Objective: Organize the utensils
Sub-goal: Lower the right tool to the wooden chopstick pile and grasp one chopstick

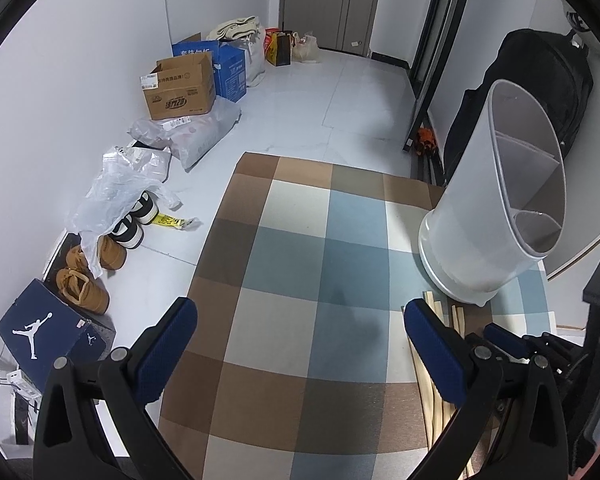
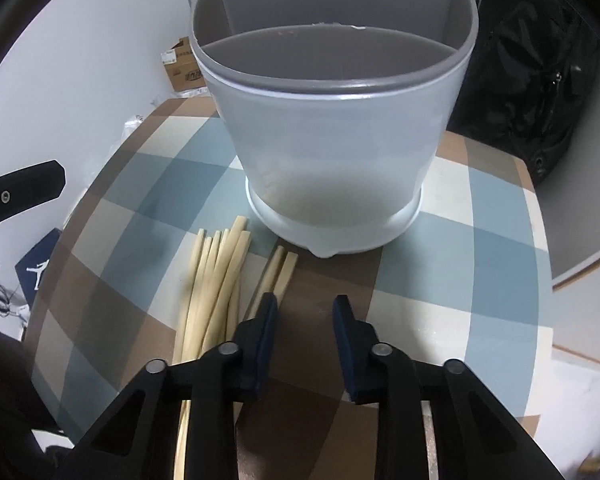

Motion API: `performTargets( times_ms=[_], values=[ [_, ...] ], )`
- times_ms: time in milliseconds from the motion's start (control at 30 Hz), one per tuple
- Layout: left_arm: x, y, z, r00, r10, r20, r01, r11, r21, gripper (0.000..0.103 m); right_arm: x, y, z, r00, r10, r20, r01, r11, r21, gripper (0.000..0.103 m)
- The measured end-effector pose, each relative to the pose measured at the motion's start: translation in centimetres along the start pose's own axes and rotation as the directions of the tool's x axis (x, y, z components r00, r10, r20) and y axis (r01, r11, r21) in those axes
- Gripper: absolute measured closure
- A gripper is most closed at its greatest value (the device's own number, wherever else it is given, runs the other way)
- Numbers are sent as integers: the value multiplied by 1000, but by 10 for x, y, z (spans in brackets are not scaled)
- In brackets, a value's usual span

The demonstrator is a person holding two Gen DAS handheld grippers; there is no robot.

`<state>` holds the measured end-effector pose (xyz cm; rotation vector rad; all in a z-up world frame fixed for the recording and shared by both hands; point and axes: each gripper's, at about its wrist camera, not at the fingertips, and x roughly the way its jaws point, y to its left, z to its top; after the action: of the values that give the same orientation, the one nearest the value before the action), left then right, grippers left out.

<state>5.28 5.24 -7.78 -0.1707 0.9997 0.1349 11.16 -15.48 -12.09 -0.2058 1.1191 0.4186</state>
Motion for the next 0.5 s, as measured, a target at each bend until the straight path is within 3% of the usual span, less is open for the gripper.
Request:
performTargets(
  times_ms=[33,67,200,367,500],
  values=[
    [0,-1,0,1000,3,-3,-3,1000,3,2,10,7,6,1000,-17,-12,17,1000,-3,93],
    [1,0,-1,1000,6,-6,-6,1000,5,2,10,7,5,999,-35,-19,34,999,-9,98],
    [1,-2,-2,1000,9,-10,-9,1000,16,2,7,2,3,999,-26,-21,27,1000,12,98],
    [-1,-3,-2,1000,6,-12,-6,1000,14,2,-3,-2,3,996,81,25,-83,995,61,94],
    [-1,-2,-2,1000,7,-11,-7,1000,14,2,5,3,2,995,102,-8,-102,993,57,94]
  ],
)
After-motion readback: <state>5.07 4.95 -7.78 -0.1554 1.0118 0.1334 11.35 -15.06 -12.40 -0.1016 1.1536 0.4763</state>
